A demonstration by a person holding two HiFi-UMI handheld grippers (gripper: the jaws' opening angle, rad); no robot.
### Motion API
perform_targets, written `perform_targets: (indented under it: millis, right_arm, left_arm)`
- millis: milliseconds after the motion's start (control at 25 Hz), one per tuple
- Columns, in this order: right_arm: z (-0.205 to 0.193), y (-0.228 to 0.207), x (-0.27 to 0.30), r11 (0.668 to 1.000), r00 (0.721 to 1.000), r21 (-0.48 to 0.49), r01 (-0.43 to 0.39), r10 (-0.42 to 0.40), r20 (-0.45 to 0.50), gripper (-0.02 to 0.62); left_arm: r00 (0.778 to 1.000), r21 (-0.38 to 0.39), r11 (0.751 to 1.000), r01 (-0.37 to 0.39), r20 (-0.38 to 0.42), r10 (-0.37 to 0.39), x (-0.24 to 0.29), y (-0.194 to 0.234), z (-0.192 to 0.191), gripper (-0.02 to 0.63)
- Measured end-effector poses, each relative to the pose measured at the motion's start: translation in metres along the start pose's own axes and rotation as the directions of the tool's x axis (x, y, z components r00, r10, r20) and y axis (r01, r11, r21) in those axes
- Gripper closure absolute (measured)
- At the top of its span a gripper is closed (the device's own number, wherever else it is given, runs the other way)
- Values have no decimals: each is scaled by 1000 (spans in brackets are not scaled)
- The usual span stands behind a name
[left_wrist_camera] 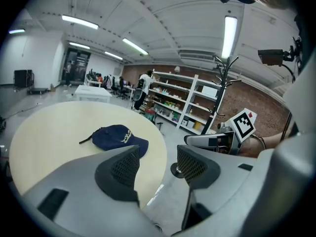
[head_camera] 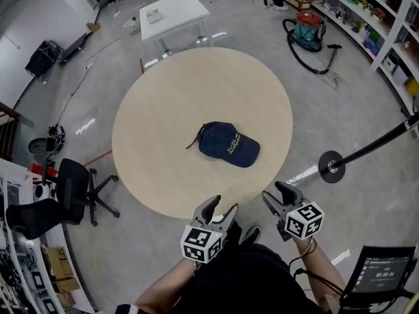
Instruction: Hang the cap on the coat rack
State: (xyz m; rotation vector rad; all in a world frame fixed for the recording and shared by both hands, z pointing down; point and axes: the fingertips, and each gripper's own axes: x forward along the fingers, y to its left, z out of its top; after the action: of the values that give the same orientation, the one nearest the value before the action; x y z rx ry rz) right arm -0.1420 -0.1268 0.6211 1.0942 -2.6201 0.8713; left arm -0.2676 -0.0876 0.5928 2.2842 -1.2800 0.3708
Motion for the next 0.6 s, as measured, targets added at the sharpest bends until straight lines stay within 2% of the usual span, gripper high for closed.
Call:
perform_targets:
  millis: [360, 600]
  right_arm:
    - [6, -36, 50, 997, 994, 58, 57, -51, -94, 374]
    - [-2, -58, 92, 992, 976, 58, 113, -100, -192, 374]
  left_arm:
    - [995, -43, 995, 88, -39, -90, 44, 44, 13, 364]
    - [989, -53, 990, 133, -60, -136, 59, 75, 23, 364]
